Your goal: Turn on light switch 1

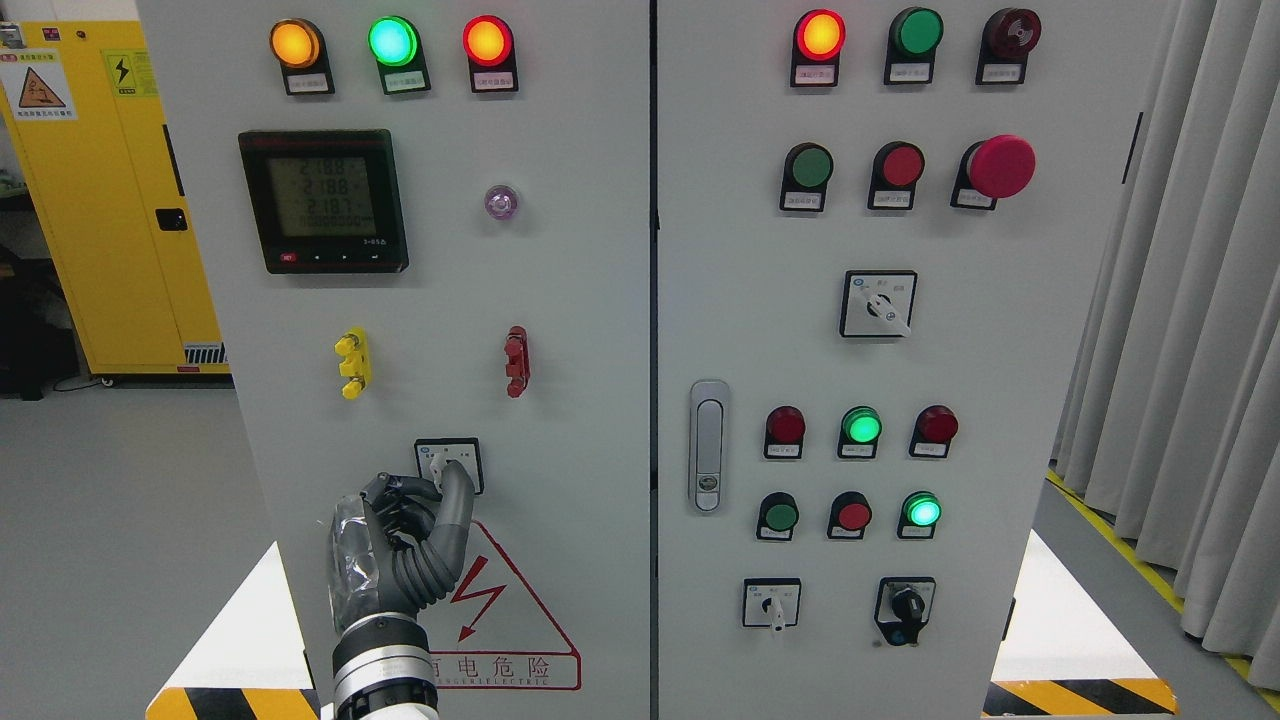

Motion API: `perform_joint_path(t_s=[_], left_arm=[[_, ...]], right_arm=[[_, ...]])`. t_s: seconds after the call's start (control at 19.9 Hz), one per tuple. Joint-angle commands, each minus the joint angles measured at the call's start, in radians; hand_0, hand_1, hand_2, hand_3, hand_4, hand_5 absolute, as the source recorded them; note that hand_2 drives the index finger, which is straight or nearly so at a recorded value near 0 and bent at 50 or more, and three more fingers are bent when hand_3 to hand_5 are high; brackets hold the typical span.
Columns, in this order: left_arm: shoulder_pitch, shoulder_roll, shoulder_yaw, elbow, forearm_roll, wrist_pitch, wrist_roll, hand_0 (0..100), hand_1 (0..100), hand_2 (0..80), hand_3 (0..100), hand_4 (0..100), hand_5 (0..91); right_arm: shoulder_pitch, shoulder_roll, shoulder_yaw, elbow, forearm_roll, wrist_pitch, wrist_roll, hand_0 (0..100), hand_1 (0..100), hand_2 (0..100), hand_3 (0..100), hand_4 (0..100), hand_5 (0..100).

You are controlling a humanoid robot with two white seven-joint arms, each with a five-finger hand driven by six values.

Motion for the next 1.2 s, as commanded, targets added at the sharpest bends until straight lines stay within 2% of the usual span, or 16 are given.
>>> perform_joint_path(t_s=[0.0, 0.3, 0.8, 1.15], left_arm=[[0.0, 0.0, 0.002, 0.003, 0.0, 0.004, 0.011, 52, 54, 64.2, 94, 89, 86.0], [0.0, 0.0, 0.002, 0.004, 0.001, 0.003, 0.011, 59, 52, 64.3, 94, 89, 86.0], [0.0, 0.0, 0.002, 0.004, 0.001, 0.003, 0.013, 63, 47, 64.3, 94, 89, 86.2], [0.0, 0.0, 0.002, 0.004, 0.001, 0.003, 0.013, 47, 45, 64.3, 94, 89, 86.2]], right_arm=[[0.001, 0.0, 0.0, 0.0, -0.029, 0.0, -0.001, 0, 50, 4, 0, 0, 0], [0.0, 0.0, 0.0, 0.0, -0.029, 0.0, -0.001, 0, 50, 4, 0, 0, 0], [0.0, 0.0, 0.0, 0.0, -0.029, 0.0, -0.001, 0, 50, 4, 0, 0, 0], [0.0, 0.0, 0.0, 0.0, -0.029, 0.0, -0.001, 0, 50, 4, 0, 0, 0]])
